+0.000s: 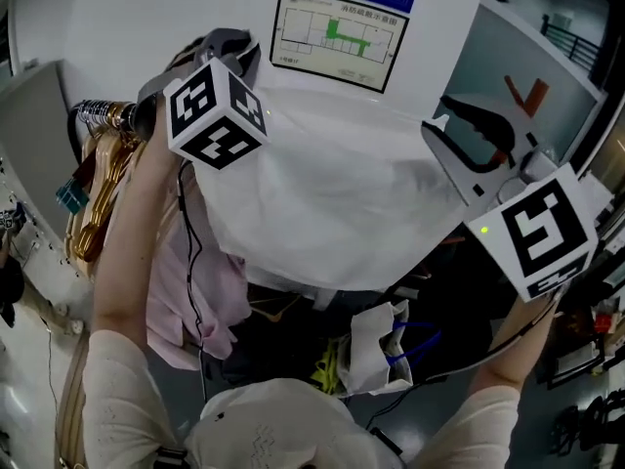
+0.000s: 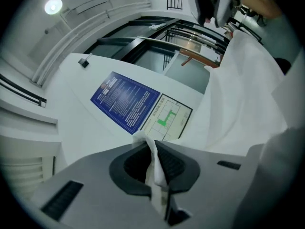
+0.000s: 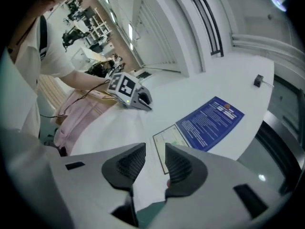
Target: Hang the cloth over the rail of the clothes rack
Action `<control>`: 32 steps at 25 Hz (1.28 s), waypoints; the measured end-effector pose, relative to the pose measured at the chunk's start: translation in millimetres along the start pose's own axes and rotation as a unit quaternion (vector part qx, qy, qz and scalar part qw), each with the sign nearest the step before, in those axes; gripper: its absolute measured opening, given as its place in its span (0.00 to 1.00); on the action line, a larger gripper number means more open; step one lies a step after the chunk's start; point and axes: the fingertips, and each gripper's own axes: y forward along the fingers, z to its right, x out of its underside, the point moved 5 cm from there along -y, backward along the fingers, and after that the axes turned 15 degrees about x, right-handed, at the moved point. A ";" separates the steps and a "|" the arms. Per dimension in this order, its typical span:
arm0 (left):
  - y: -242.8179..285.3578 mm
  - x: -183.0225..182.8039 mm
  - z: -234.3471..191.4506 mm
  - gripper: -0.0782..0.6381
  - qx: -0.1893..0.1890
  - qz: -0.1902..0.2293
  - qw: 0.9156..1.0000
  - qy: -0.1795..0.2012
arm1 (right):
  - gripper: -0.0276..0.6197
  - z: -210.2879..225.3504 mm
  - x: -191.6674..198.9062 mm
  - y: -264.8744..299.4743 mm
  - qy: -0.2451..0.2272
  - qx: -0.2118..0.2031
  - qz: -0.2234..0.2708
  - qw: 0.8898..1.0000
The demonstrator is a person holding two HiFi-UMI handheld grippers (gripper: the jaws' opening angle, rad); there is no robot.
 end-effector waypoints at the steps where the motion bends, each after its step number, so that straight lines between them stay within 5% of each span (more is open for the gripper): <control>1: 0.7 0.5 1.2 0.14 0.018 0.002 1.000 -0.005 | 0.23 -15.9 -8.0 0.2 -0.007 -0.016 -0.007 1.000; 6: 1.1 3.8 8.0 0.14 0.085 0.026 0.996 -0.023 | 0.23 -74.9 -13.7 5.8 -0.016 -0.102 -0.042 0.994; 14: 2.7 14.3 7.4 0.16 0.189 0.006 0.982 -0.008 | 0.24 -86.1 -3.7 24.3 0.009 -0.146 -0.089 0.985; 19: -0.4 16.6 1.9 0.26 0.271 -0.002 0.962 0.024 | 0.24 -92.8 4.4 30.7 0.013 -0.148 -0.099 0.984; 23: 5.6 18.3 -6.0 0.27 0.354 -0.007 0.935 0.028 | 0.24 -92.4 5.8 32.3 0.015 -0.150 -0.108 0.983; 25: 10.9 26.3 -15.1 0.27 0.372 -0.025 0.928 0.017 | 0.24 -92.7 5.9 32.4 0.012 -0.151 -0.116 0.982; 29: 19.7 39.0 -37.5 0.27 0.372 -0.032 0.927 -0.026 | 0.24 -93.4 7.3 34.2 0.008 -0.149 -0.120 0.982; 32: 23.8 47.6 -40.7 0.27 0.404 -0.015 0.913 -0.060 | 0.24 -93.3 6.5 35.9 0.007 -0.149 -0.118 0.982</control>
